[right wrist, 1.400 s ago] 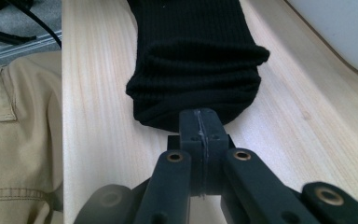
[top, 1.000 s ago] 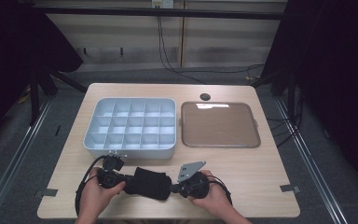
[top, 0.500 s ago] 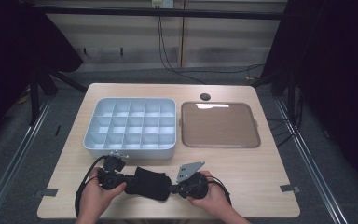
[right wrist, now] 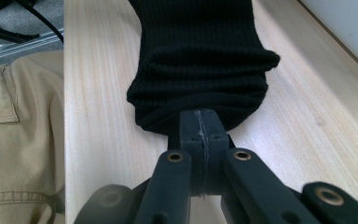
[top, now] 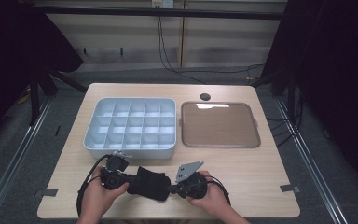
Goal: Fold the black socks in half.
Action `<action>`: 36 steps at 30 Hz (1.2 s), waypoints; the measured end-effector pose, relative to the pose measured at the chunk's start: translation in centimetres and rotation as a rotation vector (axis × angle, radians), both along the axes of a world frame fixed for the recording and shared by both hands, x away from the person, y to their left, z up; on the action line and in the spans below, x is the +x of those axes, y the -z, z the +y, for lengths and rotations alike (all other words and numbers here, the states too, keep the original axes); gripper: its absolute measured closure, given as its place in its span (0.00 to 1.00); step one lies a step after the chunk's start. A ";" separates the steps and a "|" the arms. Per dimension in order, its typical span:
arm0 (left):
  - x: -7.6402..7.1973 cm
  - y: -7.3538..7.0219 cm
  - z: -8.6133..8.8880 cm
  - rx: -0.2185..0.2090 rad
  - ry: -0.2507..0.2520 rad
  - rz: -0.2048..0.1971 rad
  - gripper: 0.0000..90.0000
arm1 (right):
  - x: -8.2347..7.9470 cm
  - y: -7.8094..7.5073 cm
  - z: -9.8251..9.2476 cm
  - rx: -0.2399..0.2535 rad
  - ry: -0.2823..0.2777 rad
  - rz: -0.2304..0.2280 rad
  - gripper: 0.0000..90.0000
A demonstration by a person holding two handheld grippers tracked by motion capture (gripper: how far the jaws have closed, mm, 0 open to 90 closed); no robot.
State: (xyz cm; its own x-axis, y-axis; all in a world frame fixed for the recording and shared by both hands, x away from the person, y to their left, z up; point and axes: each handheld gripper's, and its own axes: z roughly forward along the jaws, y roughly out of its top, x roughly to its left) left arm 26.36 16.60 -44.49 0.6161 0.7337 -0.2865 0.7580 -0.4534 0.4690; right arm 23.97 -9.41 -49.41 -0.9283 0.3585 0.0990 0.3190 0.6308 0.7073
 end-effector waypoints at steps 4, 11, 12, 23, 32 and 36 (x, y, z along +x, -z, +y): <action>-0.1 -0.2 -0.3 -0.004 0.012 -0.003 0.89 | 0.0 0.0 0.1 -0.001 -0.004 0.000 1.00; -0.1 -0.2 -0.7 -0.021 0.030 0.004 0.89 | 0.1 0.1 0.2 -0.002 -0.002 0.001 1.00; 0.0 -0.2 -0.7 -0.020 0.033 0.005 0.89 | 0.1 0.1 0.2 -0.001 -0.002 0.001 1.00; 0.2 0.1 -1.5 -0.026 0.050 0.016 0.89 | 0.1 0.2 0.4 -0.002 -0.007 -0.003 1.00; 0.2 0.1 -1.8 -0.025 0.062 0.014 0.89 | 0.1 0.3 0.5 -0.007 -0.011 0.000 1.00; 0.2 0.1 -1.9 -0.027 0.073 0.014 0.89 | 0.1 0.4 0.6 -0.007 -0.014 -0.002 1.00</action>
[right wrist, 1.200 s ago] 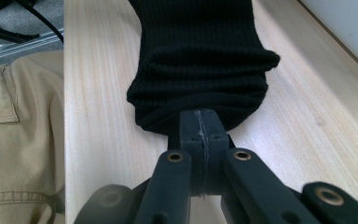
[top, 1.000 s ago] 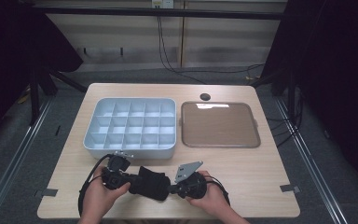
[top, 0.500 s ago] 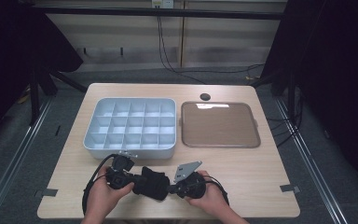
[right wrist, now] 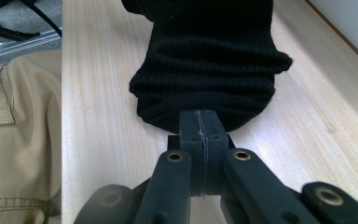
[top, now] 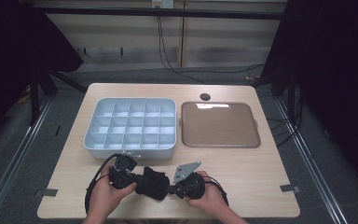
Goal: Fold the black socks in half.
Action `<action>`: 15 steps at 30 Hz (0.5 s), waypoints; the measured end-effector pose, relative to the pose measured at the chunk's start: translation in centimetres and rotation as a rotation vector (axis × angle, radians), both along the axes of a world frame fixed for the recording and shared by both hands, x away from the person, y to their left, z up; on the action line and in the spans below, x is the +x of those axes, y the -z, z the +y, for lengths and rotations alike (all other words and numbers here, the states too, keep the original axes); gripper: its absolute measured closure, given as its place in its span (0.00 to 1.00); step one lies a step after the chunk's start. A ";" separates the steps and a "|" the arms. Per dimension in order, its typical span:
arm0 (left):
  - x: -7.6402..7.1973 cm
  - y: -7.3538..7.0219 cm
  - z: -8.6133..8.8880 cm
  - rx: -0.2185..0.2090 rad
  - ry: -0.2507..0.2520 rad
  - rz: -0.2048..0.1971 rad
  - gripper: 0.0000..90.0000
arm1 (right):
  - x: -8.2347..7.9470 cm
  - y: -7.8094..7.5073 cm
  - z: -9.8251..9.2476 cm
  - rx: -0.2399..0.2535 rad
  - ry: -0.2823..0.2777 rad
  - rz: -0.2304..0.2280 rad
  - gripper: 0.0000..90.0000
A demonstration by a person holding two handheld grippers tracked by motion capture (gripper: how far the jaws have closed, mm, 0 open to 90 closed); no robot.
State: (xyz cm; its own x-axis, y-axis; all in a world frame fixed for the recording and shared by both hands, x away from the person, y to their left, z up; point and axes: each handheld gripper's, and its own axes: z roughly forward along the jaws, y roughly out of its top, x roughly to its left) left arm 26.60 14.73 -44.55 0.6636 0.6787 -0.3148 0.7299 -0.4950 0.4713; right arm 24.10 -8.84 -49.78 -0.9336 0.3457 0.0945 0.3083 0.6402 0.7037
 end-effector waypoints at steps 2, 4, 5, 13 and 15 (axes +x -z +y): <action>0.0 0.1 0.0 -0.004 -0.002 0.002 0.89 | 0.0 0.0 0.1 -0.002 0.007 0.001 1.00; 0.0 0.1 0.0 -0.003 -0.002 0.002 0.89 | 0.0 0.0 0.2 -0.004 0.004 0.000 1.00; 0.0 0.1 0.0 -0.005 -0.002 0.003 0.89 | 0.0 0.0 0.2 -0.004 0.003 -0.001 1.00; 0.0 0.1 -0.3 -0.012 -0.006 0.010 0.89 | 0.0 0.1 0.3 -0.006 -0.011 0.000 1.00; 0.0 0.2 -0.3 -0.009 0.007 0.012 0.89 | 0.0 0.1 0.3 -0.002 -0.009 0.002 1.00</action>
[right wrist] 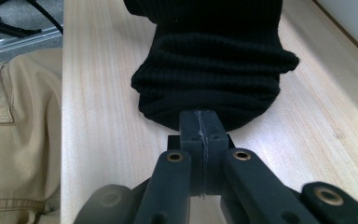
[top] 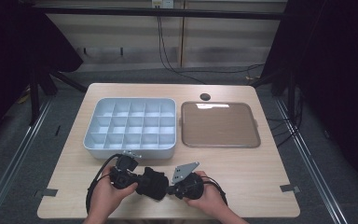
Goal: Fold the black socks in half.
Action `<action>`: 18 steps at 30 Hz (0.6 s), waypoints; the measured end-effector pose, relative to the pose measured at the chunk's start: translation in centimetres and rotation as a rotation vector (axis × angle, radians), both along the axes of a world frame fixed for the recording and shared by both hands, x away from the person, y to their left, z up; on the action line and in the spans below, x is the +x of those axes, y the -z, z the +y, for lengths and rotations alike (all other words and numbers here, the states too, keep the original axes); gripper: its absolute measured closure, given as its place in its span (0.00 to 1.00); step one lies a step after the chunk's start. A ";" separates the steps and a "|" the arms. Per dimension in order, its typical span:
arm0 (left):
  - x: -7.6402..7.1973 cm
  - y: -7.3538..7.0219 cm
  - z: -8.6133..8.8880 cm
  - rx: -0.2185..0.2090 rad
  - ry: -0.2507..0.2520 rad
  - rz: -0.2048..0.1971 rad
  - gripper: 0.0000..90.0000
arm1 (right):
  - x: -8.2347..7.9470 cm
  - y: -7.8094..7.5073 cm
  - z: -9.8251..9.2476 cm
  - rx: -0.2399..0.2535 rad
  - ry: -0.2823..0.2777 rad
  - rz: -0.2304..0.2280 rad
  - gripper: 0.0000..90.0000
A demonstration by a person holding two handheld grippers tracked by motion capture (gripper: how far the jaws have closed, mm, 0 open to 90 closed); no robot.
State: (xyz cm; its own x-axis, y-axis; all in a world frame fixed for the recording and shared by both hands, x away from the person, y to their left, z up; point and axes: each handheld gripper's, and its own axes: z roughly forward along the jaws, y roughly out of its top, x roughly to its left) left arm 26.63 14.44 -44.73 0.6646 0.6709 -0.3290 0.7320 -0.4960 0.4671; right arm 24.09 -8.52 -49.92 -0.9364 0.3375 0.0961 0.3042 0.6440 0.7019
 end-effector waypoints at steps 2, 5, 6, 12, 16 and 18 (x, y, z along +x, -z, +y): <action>0.0 0.1 -0.1 0.002 0.004 -0.001 0.89 | 0.0 0.0 0.0 0.000 -0.002 0.000 1.00; -0.1 0.2 -0.3 -0.006 -0.001 0.002 0.89 | 0.0 0.0 0.0 0.000 0.004 0.001 1.00; -0.1 0.2 -0.3 -0.006 -0.001 0.002 0.89 | 0.1 0.0 0.0 0.001 0.002 -0.002 1.00; 0.0 0.1 -0.2 -0.006 -0.002 -0.001 0.89 | 0.1 0.1 0.1 0.005 -0.004 -0.005 1.00; 0.1 0.0 -0.3 0.001 0.012 -0.007 0.89 | 0.0 0.1 0.0 0.005 0.001 -0.001 1.00; 0.1 0.0 -0.5 -0.008 0.004 -0.008 0.89 | 0.0 0.1 0.0 0.008 0.001 -0.001 1.00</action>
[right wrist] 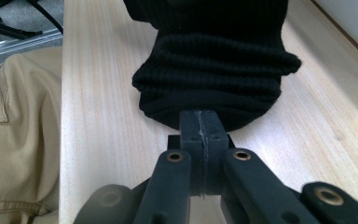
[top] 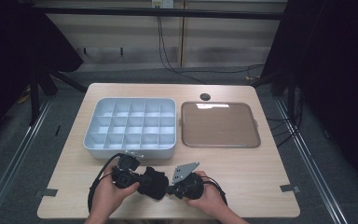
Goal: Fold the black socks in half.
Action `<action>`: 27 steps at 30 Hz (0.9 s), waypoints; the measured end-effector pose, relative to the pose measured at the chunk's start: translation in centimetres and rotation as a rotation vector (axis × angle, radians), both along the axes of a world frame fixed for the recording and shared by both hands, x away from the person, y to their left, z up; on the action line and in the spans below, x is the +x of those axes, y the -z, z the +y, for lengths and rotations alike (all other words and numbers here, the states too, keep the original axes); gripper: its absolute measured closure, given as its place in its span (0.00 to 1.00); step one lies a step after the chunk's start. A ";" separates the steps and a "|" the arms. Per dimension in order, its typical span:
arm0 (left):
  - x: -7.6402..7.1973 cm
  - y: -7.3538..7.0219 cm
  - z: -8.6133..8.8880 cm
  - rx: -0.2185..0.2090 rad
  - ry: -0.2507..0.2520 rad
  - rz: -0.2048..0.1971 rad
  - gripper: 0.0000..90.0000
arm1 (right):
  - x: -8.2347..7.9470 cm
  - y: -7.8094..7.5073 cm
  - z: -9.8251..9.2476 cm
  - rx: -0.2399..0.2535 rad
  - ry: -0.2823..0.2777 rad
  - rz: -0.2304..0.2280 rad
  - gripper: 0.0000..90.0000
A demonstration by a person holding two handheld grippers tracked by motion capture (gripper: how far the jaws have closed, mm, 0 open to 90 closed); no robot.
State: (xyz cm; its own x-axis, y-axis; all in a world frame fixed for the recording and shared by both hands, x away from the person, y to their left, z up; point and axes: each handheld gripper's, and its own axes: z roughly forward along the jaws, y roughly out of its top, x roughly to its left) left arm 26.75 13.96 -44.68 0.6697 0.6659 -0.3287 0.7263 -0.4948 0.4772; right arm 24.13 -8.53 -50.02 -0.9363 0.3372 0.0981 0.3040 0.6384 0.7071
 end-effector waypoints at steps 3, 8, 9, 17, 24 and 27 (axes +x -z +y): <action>0.0 0.0 0.0 0.000 0.008 -0.001 0.89 | 0.0 0.0 -0.1 0.002 -0.001 -0.006 1.00; 0.0 -0.2 0.1 0.000 0.012 -0.007 0.89 | 0.0 0.0 -0.1 0.000 0.000 -0.004 1.00; 0.0 -0.2 0.1 -0.002 0.014 -0.008 0.89 | 0.0 0.0 0.0 0.000 -0.001 -0.004 1.00; 0.2 -0.4 -0.3 -0.011 0.029 -0.010 0.90 | 0.0 0.1 -0.2 0.009 0.011 0.005 1.00; 0.1 -0.2 -0.9 -0.010 0.043 -0.011 0.90 | -0.1 0.1 -0.3 0.006 0.019 0.002 1.00; 0.0 -0.2 -0.8 -0.014 0.045 -0.013 0.89 | -0.1 0.0 -0.3 0.003 0.023 0.008 1.00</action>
